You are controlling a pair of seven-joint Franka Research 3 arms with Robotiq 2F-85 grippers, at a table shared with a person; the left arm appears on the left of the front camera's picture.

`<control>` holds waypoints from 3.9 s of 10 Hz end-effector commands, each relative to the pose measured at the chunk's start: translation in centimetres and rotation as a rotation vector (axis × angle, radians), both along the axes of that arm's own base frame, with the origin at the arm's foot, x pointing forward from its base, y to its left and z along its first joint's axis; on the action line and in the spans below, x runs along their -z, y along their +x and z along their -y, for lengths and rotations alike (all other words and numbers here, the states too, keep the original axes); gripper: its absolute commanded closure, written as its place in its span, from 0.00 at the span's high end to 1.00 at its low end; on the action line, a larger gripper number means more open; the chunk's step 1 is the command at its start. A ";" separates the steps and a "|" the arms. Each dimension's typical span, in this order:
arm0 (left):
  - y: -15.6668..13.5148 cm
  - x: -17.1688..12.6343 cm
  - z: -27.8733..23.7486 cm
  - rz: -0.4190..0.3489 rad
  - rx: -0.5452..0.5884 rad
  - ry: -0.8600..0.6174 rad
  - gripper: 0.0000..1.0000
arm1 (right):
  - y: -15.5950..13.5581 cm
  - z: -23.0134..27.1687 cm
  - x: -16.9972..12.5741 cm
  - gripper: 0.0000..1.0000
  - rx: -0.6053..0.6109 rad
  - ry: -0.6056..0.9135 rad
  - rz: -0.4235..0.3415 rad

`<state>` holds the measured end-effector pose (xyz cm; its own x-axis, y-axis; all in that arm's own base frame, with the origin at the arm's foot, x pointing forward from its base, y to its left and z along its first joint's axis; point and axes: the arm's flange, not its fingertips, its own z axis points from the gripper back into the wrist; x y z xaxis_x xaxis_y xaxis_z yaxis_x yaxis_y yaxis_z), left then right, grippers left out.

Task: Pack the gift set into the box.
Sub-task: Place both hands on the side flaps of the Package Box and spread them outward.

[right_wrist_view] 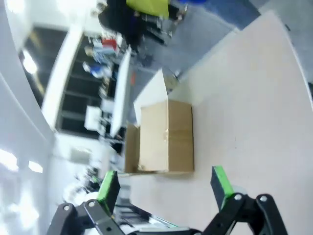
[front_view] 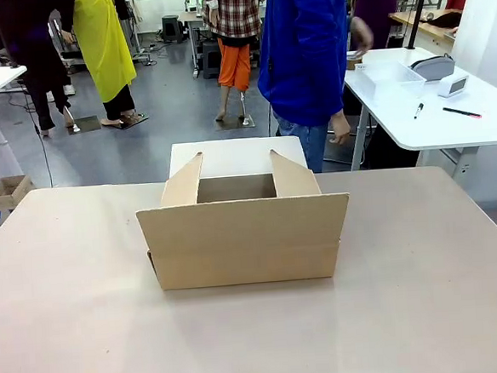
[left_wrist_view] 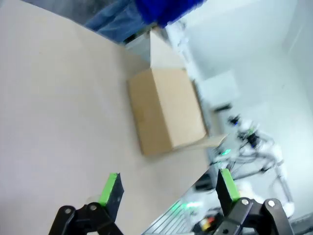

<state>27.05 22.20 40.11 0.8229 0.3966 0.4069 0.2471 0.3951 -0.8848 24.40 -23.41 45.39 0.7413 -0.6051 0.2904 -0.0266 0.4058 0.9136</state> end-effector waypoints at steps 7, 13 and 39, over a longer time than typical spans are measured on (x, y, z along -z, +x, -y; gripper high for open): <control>0.0 1.5 -1.2 -0.015 -0.090 -0.153 1.00 | -0.4 1.6 2.6 1.00 0.052 0.094 -0.013; 3.2 -5.6 6.5 -0.044 0.097 0.043 1.00 | 4.6 -10.4 -4.7 1.00 -0.085 -0.307 -0.033; 20.1 -8.4 55.6 -0.415 0.128 1.304 1.00 | 16.5 -41.8 -0.9 1.00 -0.742 -0.902 0.401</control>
